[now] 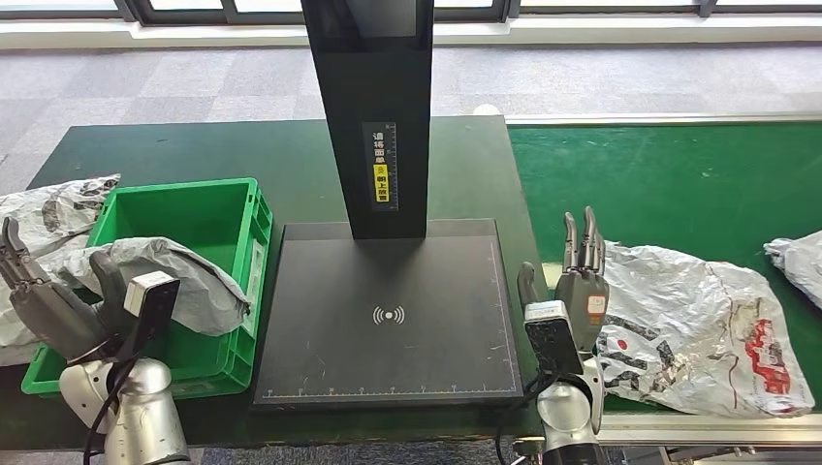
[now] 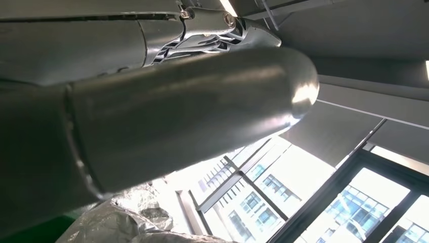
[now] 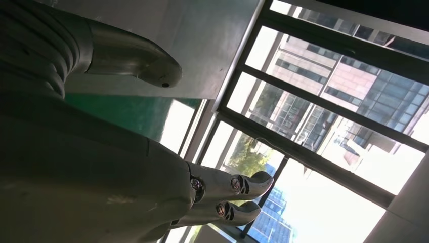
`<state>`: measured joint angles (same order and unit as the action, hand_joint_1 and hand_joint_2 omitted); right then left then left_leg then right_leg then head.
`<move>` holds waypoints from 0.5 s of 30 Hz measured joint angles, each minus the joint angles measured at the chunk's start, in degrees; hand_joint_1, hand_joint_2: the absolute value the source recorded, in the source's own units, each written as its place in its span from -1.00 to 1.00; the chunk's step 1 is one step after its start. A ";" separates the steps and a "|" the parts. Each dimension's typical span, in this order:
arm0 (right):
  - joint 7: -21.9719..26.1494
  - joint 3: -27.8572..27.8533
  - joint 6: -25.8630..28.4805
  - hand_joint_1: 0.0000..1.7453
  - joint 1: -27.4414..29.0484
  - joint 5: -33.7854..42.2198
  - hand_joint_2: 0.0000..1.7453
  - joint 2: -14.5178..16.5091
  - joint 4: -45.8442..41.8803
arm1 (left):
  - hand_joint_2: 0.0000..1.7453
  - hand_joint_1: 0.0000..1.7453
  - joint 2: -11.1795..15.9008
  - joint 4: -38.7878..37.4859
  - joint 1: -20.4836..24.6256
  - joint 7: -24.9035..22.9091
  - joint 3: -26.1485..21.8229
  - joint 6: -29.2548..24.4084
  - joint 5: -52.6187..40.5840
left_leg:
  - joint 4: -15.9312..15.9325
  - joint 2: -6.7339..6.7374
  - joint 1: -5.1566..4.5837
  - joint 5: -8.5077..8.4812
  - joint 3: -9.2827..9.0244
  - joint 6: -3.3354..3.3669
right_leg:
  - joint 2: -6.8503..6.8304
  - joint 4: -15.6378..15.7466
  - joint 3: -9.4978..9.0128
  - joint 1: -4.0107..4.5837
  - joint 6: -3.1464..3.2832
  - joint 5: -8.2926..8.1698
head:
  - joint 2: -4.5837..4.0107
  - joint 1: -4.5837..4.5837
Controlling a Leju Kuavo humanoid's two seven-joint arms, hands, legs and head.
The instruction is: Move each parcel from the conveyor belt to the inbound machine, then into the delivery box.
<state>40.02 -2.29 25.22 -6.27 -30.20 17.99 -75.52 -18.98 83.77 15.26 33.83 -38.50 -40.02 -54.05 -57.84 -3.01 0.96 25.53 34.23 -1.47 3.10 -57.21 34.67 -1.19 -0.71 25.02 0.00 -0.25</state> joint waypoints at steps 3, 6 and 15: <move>0.00 -0.28 -0.01 -1.00 0.05 -0.20 1.00 0.00 0.02 | 1.00 -1.00 -0.04 -0.46 0.07 0.35 0.16 0.00 0.76 | 0.00 0.00 0.00 0.00 0.00 0.00 | 0.00 0.00 0.00 0.00 0.00 0.00 | 0.00 0.00; -0.02 -0.45 0.05 -1.00 0.07 -0.46 1.00 0.00 0.02 | 1.00 -1.00 -0.10 -1.11 0.19 0.89 0.95 0.00 2.82 | 0.00 0.00 0.00 0.00 -0.01 0.00 | 0.00 0.01 0.00 0.00 0.00 0.00 | 0.00 -0.01; -0.79 -1.30 0.98 -1.00 0.21 -1.45 1.00 0.00 0.02 | 1.00 -1.00 -0.15 -4.93 0.72 4.64 6.18 0.02 13.13 | 0.00 -0.01 0.00 0.00 0.00 0.00 | -0.01 0.01 -0.03 0.00 0.00 0.00 | 0.00 0.01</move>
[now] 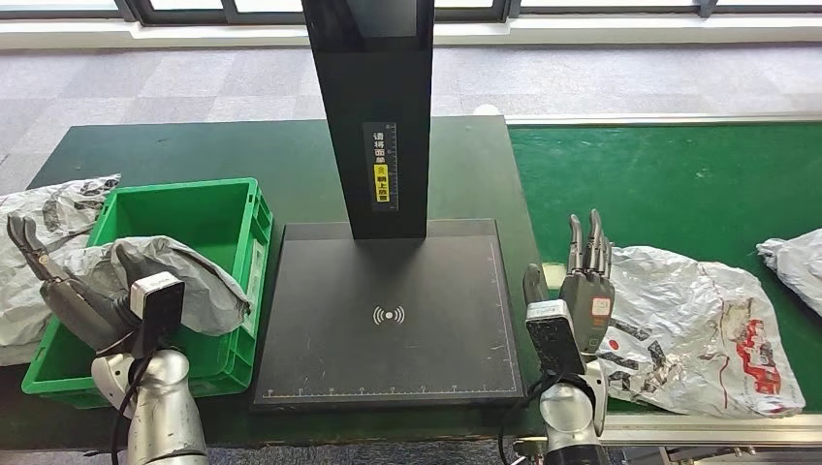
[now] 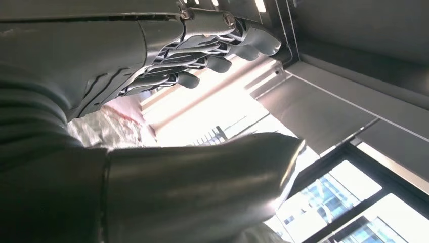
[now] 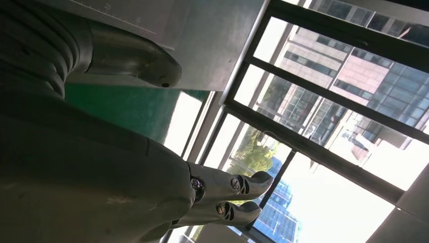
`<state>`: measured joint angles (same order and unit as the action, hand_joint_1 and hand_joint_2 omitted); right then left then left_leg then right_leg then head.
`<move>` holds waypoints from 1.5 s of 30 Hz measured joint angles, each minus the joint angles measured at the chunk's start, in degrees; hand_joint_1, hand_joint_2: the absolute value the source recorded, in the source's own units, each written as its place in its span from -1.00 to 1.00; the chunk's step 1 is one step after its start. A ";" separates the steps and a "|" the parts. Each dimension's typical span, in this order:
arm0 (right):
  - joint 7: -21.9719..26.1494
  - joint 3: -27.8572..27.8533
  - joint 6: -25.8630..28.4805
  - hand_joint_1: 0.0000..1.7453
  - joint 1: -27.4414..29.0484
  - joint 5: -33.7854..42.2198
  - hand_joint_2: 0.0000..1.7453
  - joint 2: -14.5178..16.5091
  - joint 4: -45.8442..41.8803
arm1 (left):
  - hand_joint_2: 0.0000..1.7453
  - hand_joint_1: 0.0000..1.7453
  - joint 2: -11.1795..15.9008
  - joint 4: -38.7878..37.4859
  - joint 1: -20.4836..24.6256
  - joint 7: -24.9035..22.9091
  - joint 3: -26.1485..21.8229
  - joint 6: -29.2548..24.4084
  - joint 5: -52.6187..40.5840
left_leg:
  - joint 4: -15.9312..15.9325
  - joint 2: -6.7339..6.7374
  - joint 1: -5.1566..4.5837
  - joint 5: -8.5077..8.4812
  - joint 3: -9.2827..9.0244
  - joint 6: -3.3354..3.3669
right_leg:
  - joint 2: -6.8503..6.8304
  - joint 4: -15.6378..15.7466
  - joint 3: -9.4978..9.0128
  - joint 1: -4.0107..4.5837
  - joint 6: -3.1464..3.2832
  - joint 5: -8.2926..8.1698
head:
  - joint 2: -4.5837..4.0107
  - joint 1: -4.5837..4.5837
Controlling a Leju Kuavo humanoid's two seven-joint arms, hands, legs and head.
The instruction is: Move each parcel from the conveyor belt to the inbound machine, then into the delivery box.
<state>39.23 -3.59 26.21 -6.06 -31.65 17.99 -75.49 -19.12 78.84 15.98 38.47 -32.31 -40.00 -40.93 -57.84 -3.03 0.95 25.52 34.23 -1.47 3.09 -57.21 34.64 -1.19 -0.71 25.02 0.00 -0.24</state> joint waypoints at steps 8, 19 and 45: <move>-0.37 -1.02 1.78 -1.00 0.07 -1.16 1.00 -0.07 0.10 | 1.00 -1.00 0.01 -3.06 0.28 0.26 5.40 0.38 7.04 | 0.00 -0.03 0.00 0.00 0.00 0.00 | -0.04 0.00 0.01 0.00 0.00 0.00 | 0.00 0.00; -6.21 -18.10 13.46 -1.00 -4.88 -21.61 1.00 -1.18 8.98 | 1.00 -1.00 1.83 1.78 -3.93 0.33 22.64 18.70 27.06 | -0.01 -0.10 -0.02 0.01 0.05 0.02 | -0.12 0.03 -0.05 -0.02 -0.02 -0.01 | 0.00 0.02; -11.02 -34.00 13.55 -1.00 -14.46 -24.06 1.00 -6.90 33.31 | 1.00 -1.00 2.43 8.72 -6.72 0.33 30.45 28.65 28.36 | -0.01 -0.15 -0.01 0.00 0.06 0.02 | -0.17 0.01 -0.06 -0.01 -0.02 -0.01 | 0.00 0.02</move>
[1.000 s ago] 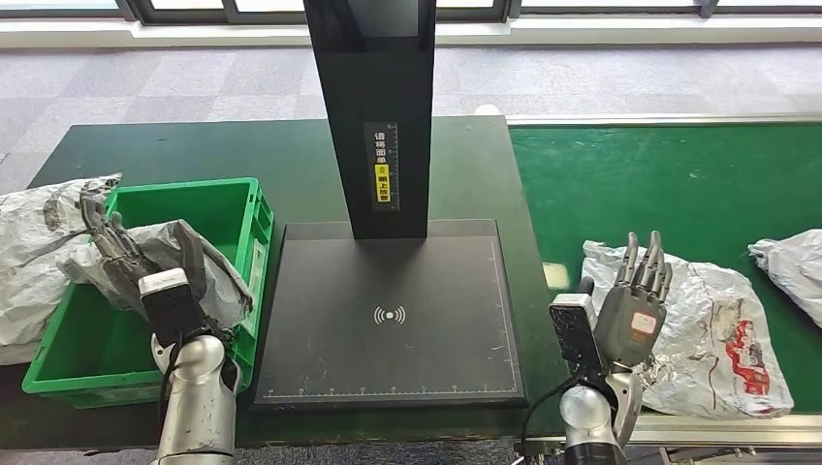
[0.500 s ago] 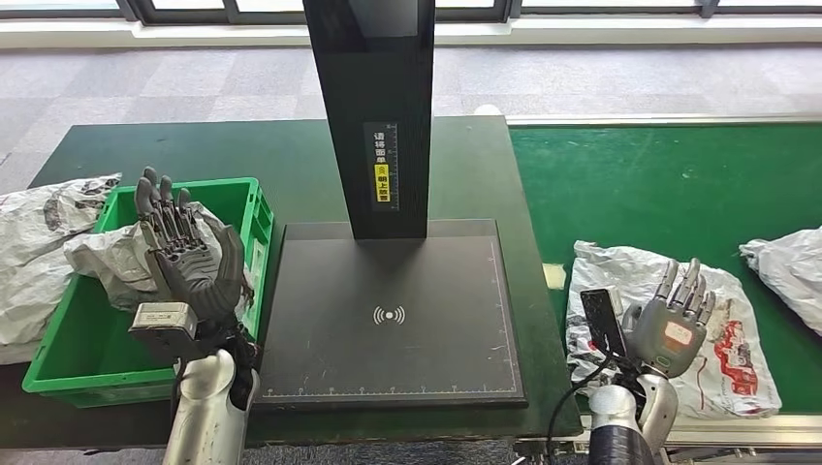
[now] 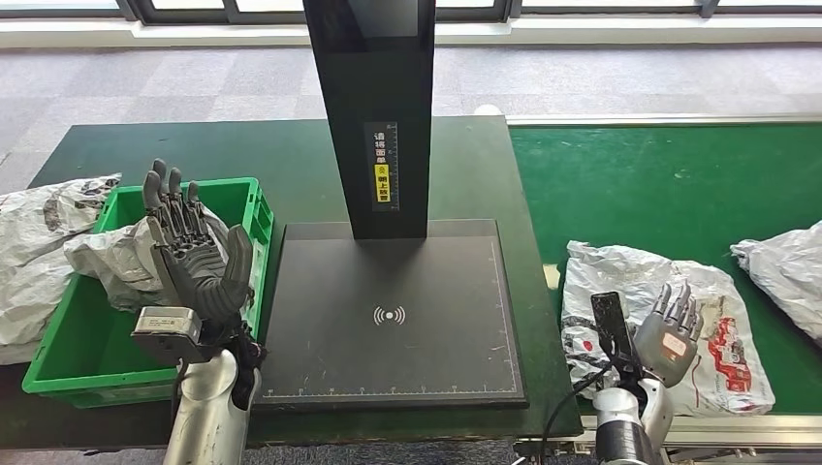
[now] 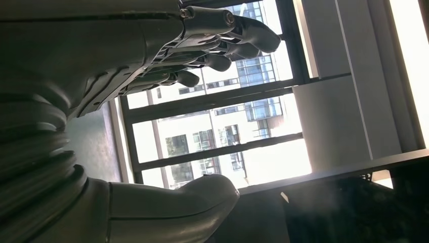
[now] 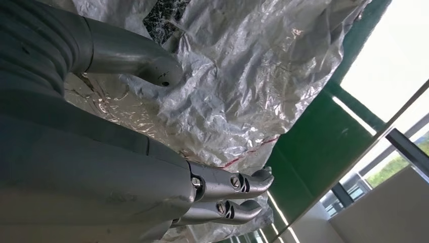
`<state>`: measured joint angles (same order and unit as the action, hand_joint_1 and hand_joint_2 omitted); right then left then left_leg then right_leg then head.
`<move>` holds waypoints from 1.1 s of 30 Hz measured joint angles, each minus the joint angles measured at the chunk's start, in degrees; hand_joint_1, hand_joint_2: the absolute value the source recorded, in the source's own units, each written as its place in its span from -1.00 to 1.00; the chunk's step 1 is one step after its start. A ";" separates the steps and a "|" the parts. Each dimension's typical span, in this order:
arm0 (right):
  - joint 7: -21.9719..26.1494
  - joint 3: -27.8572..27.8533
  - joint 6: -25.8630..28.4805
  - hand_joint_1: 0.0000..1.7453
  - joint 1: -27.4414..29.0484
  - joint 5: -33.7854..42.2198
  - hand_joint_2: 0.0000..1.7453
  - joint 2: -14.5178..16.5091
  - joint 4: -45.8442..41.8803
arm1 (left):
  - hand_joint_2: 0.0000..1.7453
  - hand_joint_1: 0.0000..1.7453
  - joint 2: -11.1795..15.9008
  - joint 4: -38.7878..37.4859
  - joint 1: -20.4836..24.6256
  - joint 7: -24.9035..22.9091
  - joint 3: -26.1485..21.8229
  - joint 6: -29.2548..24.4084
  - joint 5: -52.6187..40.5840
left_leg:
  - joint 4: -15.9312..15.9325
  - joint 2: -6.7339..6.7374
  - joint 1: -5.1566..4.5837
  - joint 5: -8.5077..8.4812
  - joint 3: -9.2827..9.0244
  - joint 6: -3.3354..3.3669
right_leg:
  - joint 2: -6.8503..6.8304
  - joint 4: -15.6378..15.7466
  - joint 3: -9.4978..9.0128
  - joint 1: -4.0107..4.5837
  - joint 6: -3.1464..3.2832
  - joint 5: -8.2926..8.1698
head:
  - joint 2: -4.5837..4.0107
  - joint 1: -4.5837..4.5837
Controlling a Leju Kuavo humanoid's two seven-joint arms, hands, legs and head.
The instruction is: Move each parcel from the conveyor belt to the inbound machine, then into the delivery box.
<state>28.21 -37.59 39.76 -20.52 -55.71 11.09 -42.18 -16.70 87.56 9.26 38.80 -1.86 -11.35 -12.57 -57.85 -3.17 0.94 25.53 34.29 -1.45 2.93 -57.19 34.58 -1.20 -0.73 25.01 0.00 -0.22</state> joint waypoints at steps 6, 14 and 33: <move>-4.44 -0.35 -1.32 -1.00 -1.03 -1.92 1.00 -1.72 5.52 | 1.00 -1.00 0.08 0.04 -0.23 0.00 0.45 -0.02 -0.76 | 0.00 0.01 0.00 0.00 0.00 0.00 | 0.01 0.00 0.01 0.01 0.00 0.00 | 0.00 0.00; -10.10 -0.35 -4.54 -1.00 -1.91 -4.35 1.00 -3.19 10.59 | 1.00 -1.00 0.24 0.07 -1.33 0.00 0.82 -0.15 -1.02 | 0.00 0.00 0.00 0.00 0.00 0.00 | 0.00 0.00 0.00 0.00 0.00 0.00 | 0.00 0.00; -18.68 0.19 -7.76 1.00 -4.56 -10.46 1.00 -4.14 14.60 | 1.00 -1.00 0.24 0.21 -1.36 0.00 0.86 -2.13 -2.09 | -0.01 -0.04 0.00 -0.02 -0.28 0.11 | -0.09 0.07 -0.39 -0.01 -0.09 -0.03 | 0.00 0.00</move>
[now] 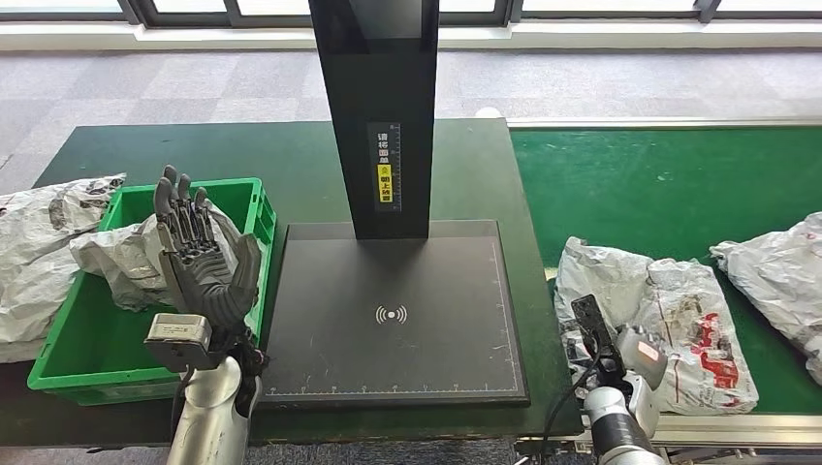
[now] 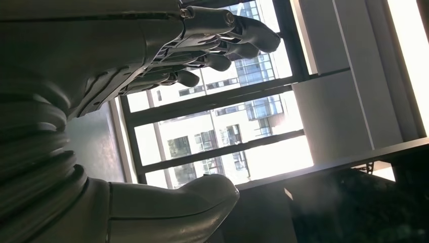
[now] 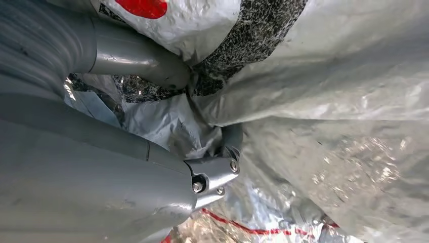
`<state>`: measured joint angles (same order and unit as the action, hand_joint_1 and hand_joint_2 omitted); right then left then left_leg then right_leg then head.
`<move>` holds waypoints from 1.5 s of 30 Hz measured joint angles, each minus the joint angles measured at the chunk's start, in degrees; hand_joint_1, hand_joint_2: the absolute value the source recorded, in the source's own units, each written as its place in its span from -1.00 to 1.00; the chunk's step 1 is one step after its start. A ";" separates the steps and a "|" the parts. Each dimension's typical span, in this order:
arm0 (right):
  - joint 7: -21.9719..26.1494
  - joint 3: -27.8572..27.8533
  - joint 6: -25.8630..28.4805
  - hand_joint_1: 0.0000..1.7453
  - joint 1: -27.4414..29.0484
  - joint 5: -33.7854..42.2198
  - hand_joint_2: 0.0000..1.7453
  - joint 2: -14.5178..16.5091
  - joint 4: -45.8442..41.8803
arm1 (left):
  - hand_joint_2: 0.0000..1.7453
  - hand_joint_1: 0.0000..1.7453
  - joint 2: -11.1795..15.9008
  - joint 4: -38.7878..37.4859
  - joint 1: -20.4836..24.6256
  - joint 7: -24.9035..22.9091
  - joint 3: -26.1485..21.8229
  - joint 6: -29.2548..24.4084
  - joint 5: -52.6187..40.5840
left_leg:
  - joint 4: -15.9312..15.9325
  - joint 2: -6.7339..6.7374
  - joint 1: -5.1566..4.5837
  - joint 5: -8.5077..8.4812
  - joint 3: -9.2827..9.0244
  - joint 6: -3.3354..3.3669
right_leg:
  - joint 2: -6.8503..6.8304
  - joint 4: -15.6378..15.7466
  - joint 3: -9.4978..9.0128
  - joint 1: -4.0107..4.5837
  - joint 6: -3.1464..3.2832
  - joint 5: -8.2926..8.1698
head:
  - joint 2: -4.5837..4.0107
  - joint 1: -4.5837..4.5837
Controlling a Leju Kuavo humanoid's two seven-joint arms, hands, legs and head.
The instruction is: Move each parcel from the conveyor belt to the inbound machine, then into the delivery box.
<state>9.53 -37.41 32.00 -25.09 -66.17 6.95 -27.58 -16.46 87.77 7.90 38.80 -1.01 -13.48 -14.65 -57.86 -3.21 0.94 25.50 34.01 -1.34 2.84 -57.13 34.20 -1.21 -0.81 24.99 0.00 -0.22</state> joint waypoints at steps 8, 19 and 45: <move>4.58 -0.01 -1.23 1.00 -0.14 3.13 1.00 0.00 0.27 | 1.00 -1.00 0.02 0.10 -0.01 0.00 0.07 -1.04 -0.19 | 0.00 0.00 0.00 -0.01 -0.01 0.00 | 0.01 -0.01 0.02 0.02 0.01 -0.02 | 0.00 0.00; 15.24 -0.01 -0.76 1.00 1.24 9.62 1.00 0.38 -0.53 | 1.00 -1.00 0.14 0.13 -0.56 0.00 1.13 -1.61 0.16 | 0.00 -0.02 0.00 -0.01 0.02 0.00 | -0.01 -0.01 0.04 0.01 0.01 -0.01 | 0.00 0.00; 30.43 16.58 2.44 1.00 16.10 28.26 1.00 11.60 -45.31 | 1.00 -1.00 0.24 0.14 -0.84 0.00 1.54 -1.51 0.21 | 0.01 0.01 0.00 0.01 0.14 -0.03 | 0.02 -0.05 0.24 0.01 0.06 0.04 | 0.00 -0.01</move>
<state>39.96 -20.83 34.44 -8.98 -37.92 18.55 -72.89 -16.22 87.91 7.06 38.80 0.53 -14.99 -14.45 -57.85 -3.20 0.94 25.51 34.15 -1.37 2.86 -57.18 34.44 -1.19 -0.76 25.02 0.00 -0.22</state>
